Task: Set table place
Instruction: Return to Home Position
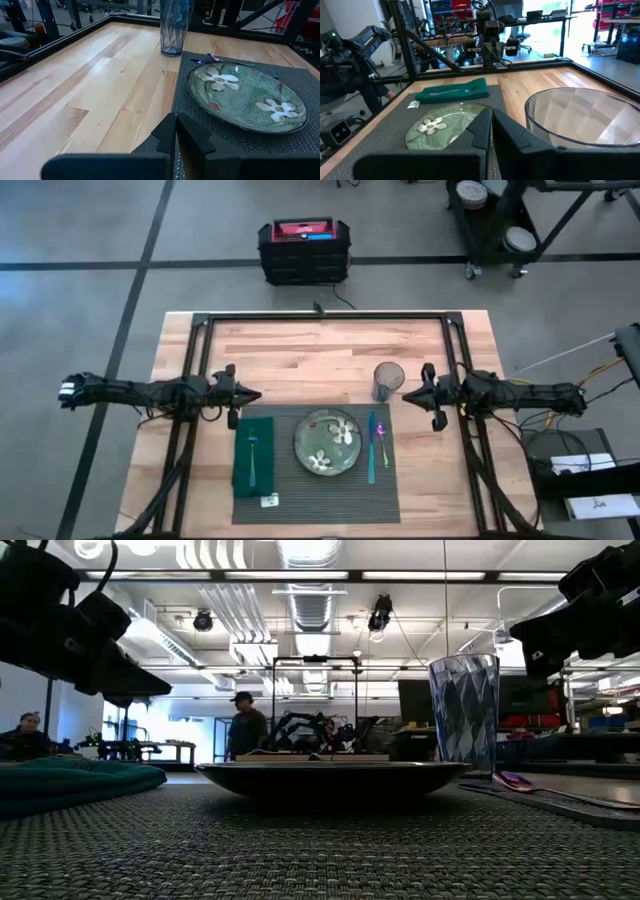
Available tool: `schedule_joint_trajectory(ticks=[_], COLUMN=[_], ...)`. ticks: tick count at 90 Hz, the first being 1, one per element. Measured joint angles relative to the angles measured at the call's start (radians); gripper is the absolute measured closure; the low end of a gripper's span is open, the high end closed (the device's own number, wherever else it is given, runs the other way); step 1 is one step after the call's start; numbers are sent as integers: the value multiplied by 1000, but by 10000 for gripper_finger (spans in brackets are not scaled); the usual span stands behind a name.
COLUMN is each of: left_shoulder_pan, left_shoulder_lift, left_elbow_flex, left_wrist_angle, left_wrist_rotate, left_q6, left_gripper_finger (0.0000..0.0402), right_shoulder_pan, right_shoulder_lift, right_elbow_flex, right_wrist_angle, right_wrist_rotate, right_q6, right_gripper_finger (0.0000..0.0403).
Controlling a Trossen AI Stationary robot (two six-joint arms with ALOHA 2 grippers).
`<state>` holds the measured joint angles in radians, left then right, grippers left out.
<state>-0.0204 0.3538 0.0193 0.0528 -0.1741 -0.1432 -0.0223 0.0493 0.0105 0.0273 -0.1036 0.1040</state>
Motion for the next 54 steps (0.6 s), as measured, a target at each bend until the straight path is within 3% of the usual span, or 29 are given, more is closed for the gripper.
schedule_joint_trajectory(ticks=[54], left_shoulder_pan=[0], left_shoulder_lift=[0], left_elbow_flex=[0], left_wrist_angle=[0], left_wrist_rotate=[0], left_q6=[0], left_gripper_finger=[400], right_shoulder_pan=[0], right_shoulder_lift=[0], right_elbow_flex=[0], right_wrist_angle=[0], right_wrist_rotate=[0], right_q6=[0], right_gripper_finger=[400])
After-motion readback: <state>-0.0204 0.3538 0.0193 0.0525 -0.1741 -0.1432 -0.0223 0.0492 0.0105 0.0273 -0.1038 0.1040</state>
